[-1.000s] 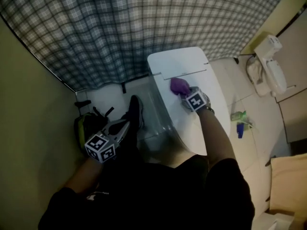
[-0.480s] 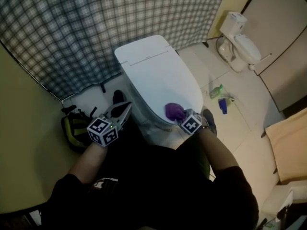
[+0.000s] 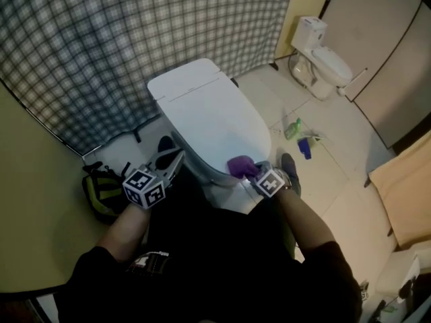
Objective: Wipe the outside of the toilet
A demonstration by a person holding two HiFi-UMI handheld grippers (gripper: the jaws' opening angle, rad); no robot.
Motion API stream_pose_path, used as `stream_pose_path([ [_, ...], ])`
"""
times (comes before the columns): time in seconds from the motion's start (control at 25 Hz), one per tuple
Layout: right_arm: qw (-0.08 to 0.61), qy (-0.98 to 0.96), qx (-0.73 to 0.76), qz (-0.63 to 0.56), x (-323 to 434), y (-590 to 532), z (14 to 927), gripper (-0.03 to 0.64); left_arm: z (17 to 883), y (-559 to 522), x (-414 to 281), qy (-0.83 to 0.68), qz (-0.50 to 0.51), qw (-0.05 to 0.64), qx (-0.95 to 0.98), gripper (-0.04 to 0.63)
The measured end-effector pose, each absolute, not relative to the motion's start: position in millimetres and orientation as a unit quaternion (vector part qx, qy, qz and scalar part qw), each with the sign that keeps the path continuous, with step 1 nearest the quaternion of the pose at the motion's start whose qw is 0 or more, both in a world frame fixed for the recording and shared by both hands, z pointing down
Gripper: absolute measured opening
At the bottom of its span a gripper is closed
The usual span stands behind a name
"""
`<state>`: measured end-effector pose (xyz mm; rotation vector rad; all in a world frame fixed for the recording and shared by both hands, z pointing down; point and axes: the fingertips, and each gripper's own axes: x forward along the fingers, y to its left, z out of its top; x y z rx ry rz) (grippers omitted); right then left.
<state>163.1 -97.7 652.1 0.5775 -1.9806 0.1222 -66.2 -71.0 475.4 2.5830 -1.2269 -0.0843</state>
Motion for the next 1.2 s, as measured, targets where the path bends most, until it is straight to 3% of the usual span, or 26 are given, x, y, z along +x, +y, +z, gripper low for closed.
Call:
stream_pose_path([
  [0.32,0.407,-0.86,0.3,0.074,122.1,-236.3,604.3,0.129,512.9,-115.5,-112.9,-0.462,-0.023,0.164,0.871,0.005],
  [0.6,0.418,-0.863,0.282,0.007,23.4,-392.9,597.1,0.127,539.9,-181.8,-175.9,-0.496,-0.015,0.172,0.851,0.005],
  [0.84,0.388,-0.873,0.295,0.02,-62.6,-472.5,600.2,0.127,547.3,-201.3,-215.8,-0.521,-0.013,0.171,0.836,0.005],
  [1.2,0.433,-0.839,0.329,0.021,-101.9,-515.4,620.2,0.129,521.9,-198.7,-199.0,-0.508,-0.004,0.161,0.846,0.005],
])
